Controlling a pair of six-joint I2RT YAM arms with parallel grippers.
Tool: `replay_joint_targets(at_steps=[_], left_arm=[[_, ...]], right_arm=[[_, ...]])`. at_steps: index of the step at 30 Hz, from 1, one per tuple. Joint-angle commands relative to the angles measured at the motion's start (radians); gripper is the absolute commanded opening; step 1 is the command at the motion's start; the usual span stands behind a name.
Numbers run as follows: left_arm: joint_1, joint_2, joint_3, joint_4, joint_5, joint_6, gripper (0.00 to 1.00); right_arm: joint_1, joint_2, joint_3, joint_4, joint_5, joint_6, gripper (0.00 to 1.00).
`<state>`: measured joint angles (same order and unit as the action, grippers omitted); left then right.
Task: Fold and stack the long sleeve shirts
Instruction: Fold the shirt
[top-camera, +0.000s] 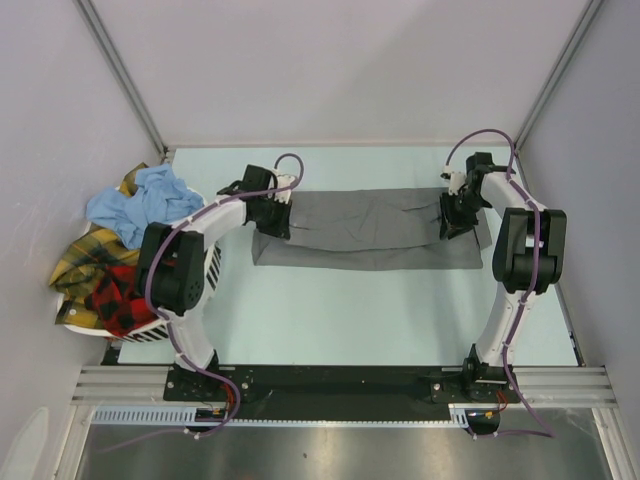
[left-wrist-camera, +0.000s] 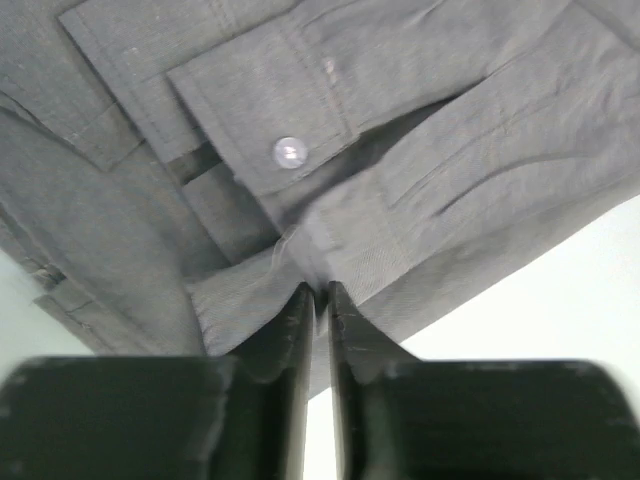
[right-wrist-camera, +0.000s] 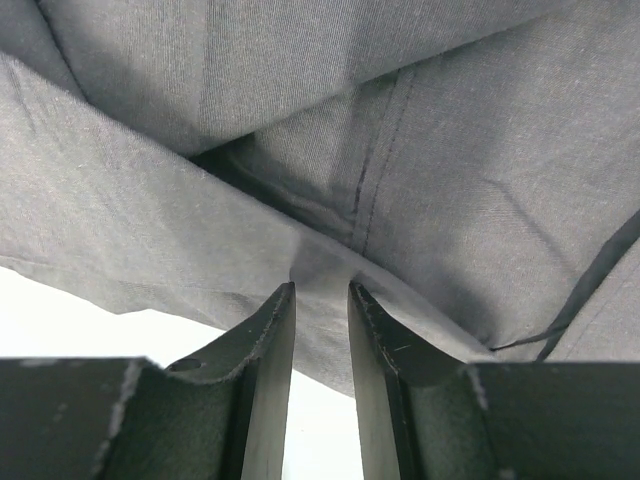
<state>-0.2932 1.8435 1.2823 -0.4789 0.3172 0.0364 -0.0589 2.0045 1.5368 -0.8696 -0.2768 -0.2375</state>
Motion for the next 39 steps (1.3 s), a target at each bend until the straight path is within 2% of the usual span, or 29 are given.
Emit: replay_joint_targets(at_steps=[1, 4, 5, 9, 10, 13, 17, 19, 23, 29, 32, 33, 35, 36, 39], left_arm=[[0.008, 0.031, 0.041, -0.038, 0.002, 0.036, 0.44], [0.003, -0.025, 0.022, -0.047, 0.023, 0.123, 0.56], [0.000, -0.053, 0.005, -0.047, 0.025, 0.204, 0.60], [-0.014, -0.228, -0.133, -0.092, 0.054, 0.485, 0.61], [-0.027, -0.248, -0.152, -0.111, 0.057, 0.604, 0.60], [-0.082, -0.308, -0.230, -0.147, 0.020, 0.776, 0.58], [-0.155, -0.302, -0.282, -0.119, -0.036, 0.868, 0.56], [-0.184, -0.287, -0.308, -0.089, -0.056, 0.899, 0.51], [-0.198, -0.216, -0.325, 0.034, -0.121, 0.918, 0.50], [-0.198, -0.161, -0.363, 0.126, -0.230, 0.981, 0.51], [-0.198, -0.153, -0.382, 0.120, -0.228, 0.997, 0.37], [-0.198, -0.145, -0.382, 0.118, -0.230, 0.997, 0.27], [-0.198, -0.139, -0.373, 0.100, -0.231, 0.991, 0.18], [-0.198, -0.135, -0.364, 0.091, -0.228, 0.990, 0.10], [-0.202, -0.122, -0.334, 0.028, -0.204, 0.987, 0.00]], right_arm=[[-0.010, -0.030, 0.009, -0.035, 0.014, 0.004, 0.33], [-0.028, -0.058, 0.002, -0.061, 0.031, -0.006, 0.32], [-0.033, -0.085, -0.006, -0.066, 0.043, -0.009, 0.33], [-0.050, -0.147, -0.066, -0.091, 0.074, -0.023, 0.32], [-0.056, -0.156, -0.082, -0.095, 0.082, -0.026, 0.32], [-0.062, -0.165, -0.136, -0.086, 0.114, -0.029, 0.31], [-0.065, -0.122, -0.170, -0.033, 0.158, -0.017, 0.29], [-0.067, -0.077, -0.179, 0.016, 0.183, -0.019, 0.28], [-0.070, 0.003, -0.162, 0.083, 0.238, -0.028, 0.26], [-0.075, 0.085, -0.115, 0.142, 0.272, -0.040, 0.25], [-0.075, 0.115, -0.089, 0.172, 0.275, -0.052, 0.25], [-0.075, 0.129, -0.077, 0.184, 0.300, -0.054, 0.25], [-0.075, 0.169, -0.028, 0.193, 0.314, -0.060, 0.25], [-0.073, 0.184, -0.008, 0.199, 0.317, -0.062, 0.25], [-0.064, 0.249, 0.101, 0.202, 0.329, -0.065, 0.25]])
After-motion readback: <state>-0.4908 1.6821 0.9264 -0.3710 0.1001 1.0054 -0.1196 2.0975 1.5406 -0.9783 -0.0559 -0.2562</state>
